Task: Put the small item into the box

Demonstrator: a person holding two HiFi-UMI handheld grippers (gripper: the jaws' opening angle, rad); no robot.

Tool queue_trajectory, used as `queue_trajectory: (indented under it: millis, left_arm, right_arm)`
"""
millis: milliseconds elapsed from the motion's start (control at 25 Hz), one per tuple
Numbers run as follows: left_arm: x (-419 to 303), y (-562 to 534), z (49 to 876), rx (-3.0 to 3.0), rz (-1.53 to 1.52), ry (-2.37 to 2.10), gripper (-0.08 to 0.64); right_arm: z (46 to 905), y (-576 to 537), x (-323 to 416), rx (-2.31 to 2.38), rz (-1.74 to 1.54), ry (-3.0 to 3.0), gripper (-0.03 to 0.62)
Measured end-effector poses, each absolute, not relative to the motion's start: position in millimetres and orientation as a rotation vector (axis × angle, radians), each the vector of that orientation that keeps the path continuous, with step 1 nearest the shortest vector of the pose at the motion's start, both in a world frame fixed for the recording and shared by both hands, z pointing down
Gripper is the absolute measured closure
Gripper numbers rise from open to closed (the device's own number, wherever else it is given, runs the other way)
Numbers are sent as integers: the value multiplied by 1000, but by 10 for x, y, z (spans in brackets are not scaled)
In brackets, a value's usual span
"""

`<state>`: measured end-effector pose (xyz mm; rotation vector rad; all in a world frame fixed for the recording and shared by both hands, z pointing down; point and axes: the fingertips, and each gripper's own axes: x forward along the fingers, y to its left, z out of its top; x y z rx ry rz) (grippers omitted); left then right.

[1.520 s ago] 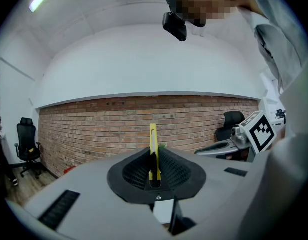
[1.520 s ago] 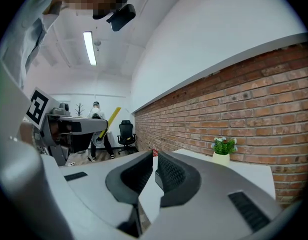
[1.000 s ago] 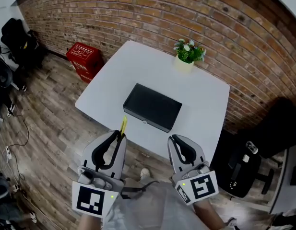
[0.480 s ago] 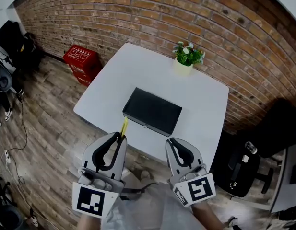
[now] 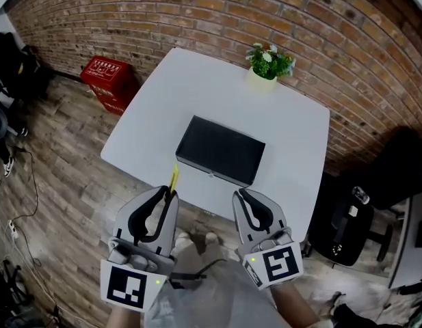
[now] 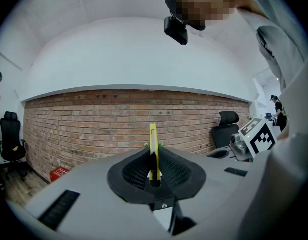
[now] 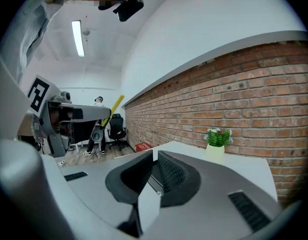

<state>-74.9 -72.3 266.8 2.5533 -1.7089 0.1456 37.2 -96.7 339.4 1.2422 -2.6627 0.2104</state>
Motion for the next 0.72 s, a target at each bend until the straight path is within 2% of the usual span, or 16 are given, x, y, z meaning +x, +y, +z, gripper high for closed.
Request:
queue_trajectory:
  millis: [720]
  left_arm:
    - [-1178, -1036, 3246, 2567, 273, -1558, 500]
  right_arm:
    - [4644, -1343, -37, 1427, 403, -2373, 534]
